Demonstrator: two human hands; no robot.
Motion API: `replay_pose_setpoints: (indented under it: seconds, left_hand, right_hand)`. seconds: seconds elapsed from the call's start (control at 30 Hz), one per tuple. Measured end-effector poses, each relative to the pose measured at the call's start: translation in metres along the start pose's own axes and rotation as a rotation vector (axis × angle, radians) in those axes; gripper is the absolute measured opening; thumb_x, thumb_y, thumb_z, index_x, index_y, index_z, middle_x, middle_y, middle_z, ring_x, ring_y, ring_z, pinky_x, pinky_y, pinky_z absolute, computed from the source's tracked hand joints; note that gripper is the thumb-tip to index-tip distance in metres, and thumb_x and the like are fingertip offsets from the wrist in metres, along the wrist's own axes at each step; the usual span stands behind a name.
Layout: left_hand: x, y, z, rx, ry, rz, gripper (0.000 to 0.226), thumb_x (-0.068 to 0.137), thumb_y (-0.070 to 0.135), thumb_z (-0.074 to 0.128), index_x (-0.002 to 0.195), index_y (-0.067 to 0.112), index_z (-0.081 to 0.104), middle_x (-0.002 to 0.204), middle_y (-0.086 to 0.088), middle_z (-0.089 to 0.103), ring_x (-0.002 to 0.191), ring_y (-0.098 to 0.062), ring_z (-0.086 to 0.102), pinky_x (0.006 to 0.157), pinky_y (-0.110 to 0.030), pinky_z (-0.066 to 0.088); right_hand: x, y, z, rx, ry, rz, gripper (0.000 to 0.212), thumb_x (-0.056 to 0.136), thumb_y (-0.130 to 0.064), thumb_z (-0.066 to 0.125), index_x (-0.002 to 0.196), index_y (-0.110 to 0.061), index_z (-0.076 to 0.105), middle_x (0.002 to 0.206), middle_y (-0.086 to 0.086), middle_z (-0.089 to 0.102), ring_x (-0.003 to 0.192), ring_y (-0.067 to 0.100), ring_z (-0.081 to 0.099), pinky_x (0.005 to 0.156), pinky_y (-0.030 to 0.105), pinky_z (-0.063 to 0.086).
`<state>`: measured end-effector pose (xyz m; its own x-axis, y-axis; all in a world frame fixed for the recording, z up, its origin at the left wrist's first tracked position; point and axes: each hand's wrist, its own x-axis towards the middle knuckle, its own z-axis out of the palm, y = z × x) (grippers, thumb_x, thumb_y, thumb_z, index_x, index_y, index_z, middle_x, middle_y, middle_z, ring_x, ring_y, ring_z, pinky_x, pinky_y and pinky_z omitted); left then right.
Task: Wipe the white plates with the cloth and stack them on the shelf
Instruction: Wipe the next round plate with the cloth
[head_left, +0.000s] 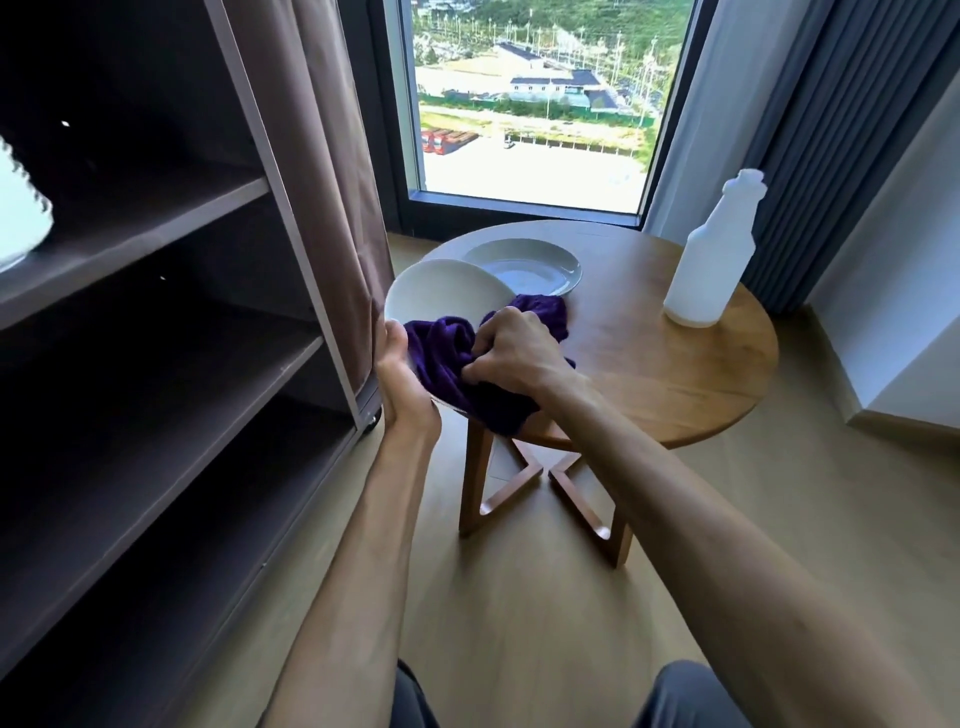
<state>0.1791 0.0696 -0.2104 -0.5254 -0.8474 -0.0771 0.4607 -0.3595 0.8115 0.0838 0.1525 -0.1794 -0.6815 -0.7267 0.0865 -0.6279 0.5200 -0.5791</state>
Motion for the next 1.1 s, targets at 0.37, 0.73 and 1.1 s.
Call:
replay_pose_setpoints:
  seconds: [0.37, 0.73, 1.1]
  left_hand:
    - [-0.015, -0.018, 0.017, 0.234, -0.206, 0.085, 0.056, 0.098, 0.044, 0.051, 0.150, 0.023, 0.049, 0.142, -0.008, 0.060, 0.132, -0.028, 0.057, 0.114, -0.056, 0.044]
    - [-0.005, -0.015, 0.013, 0.186, -0.232, 0.078, 0.040, 0.098, 0.046, 0.043, 0.126, 0.027, 0.064, 0.131, -0.014, 0.066, 0.125, -0.032, 0.061, 0.110, -0.054, 0.047]
    - [0.004, 0.003, -0.008, 0.141, -0.037, 0.120, 0.042, 0.099, 0.049, 0.050, 0.132, 0.026, 0.063, 0.134, -0.011, 0.066, 0.126, -0.032, 0.061, 0.111, -0.058, 0.045]
  right_hand:
    - [0.031, 0.032, -0.018, -0.118, 0.603, 0.060, 0.005, 0.081, -0.013, 0.059, 0.082, -0.010, 0.054, 0.088, 0.014, 0.063, 0.079, 0.036, 0.060, 0.066, 0.036, 0.042]
    - [0.036, -0.013, -0.032, 0.177, -0.020, -0.238, 0.007, 0.071, -0.005, 0.073, 0.065, -0.008, 0.069, 0.072, 0.012, 0.068, 0.067, 0.019, 0.063, 0.068, 0.039, 0.057]
    - [0.013, -0.016, -0.022, -0.266, -0.262, 0.094, 0.023, 0.063, -0.016, 0.082, 0.072, -0.014, 0.061, 0.077, 0.006, 0.058, 0.073, 0.026, 0.061, 0.060, 0.028, 0.045]
